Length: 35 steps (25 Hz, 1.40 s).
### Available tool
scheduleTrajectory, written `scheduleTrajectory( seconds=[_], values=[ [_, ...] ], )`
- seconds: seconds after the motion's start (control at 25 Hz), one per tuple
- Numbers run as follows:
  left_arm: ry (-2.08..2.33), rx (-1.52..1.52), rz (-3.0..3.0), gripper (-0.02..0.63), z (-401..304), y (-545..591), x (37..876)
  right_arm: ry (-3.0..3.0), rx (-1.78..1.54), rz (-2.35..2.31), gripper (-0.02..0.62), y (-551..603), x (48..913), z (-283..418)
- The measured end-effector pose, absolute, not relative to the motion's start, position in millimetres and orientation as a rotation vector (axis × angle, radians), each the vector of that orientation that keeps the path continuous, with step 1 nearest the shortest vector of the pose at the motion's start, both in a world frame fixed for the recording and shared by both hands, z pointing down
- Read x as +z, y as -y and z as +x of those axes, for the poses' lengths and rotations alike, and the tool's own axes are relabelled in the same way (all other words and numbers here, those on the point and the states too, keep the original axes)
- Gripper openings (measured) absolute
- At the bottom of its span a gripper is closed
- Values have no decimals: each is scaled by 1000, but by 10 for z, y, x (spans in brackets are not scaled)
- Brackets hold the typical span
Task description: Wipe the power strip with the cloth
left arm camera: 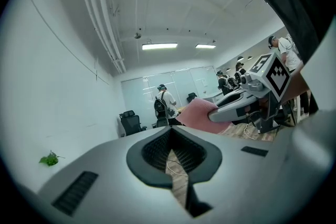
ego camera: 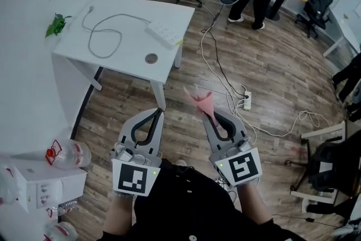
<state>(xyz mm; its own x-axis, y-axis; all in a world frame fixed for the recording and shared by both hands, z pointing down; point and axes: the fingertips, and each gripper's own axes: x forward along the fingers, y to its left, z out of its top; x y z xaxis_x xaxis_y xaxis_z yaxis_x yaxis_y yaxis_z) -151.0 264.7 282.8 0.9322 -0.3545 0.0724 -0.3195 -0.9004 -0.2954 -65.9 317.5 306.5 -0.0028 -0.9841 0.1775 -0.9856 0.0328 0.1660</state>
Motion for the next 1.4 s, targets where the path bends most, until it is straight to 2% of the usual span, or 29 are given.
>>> scheduleTrajectory(
  seconds=[0.68,1.4],
  values=[
    [-545,-157,-2761,9,-1250,-2550,2848,2079,-7,2015,48,-3087,3167,-368],
    [-534,-160,-2803,9,-364,-1114,2818,2061,-4,2015,48,-1700,3073,507]
  ],
)
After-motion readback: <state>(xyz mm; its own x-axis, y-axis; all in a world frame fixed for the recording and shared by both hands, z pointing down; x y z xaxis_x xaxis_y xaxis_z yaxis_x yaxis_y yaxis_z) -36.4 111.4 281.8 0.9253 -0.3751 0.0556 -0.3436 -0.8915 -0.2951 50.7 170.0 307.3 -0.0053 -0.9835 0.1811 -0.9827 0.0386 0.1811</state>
